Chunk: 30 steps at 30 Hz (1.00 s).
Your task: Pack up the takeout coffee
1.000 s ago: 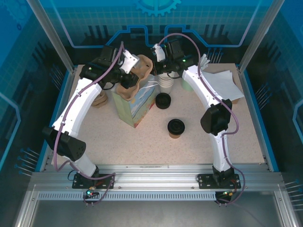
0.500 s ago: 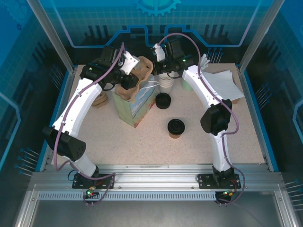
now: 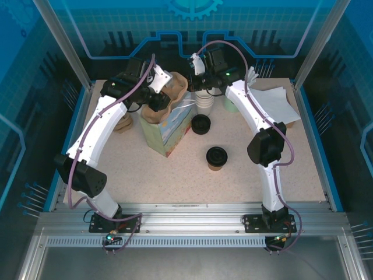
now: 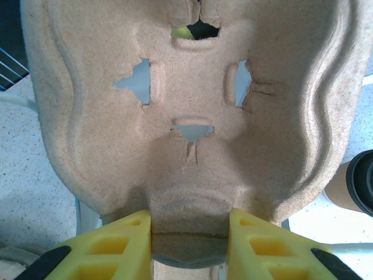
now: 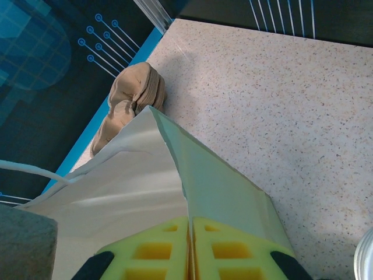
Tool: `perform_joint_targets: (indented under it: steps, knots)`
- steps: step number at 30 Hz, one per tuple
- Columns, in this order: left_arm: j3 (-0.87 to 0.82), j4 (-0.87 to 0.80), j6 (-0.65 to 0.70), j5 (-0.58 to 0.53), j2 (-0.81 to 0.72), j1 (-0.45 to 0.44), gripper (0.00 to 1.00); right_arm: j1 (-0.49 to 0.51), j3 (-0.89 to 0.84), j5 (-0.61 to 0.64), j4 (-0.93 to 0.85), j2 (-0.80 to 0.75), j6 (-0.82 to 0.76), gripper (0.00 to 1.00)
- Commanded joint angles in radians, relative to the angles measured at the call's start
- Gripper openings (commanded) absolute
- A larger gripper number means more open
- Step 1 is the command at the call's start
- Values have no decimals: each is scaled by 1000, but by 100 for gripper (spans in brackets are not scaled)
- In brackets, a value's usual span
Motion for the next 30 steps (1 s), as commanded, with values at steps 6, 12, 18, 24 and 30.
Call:
perform_joint_targets:
  steps: [6,12,18,24,30]
  knots:
    - [5,-60,11,-44,38,-2,31,-14,33,-10,-3,21,20,11]
    - [13,-69,12,-40,51,-2,31,-16,37,-10,0,22,30,11]
    - [26,-91,12,-49,74,-2,31,-17,63,-7,-12,39,42,12]
    - [31,-98,0,-62,88,-1,31,-19,87,23,-28,45,49,15]
    - [45,-110,-3,-67,101,0,31,-24,102,45,-42,40,41,18]
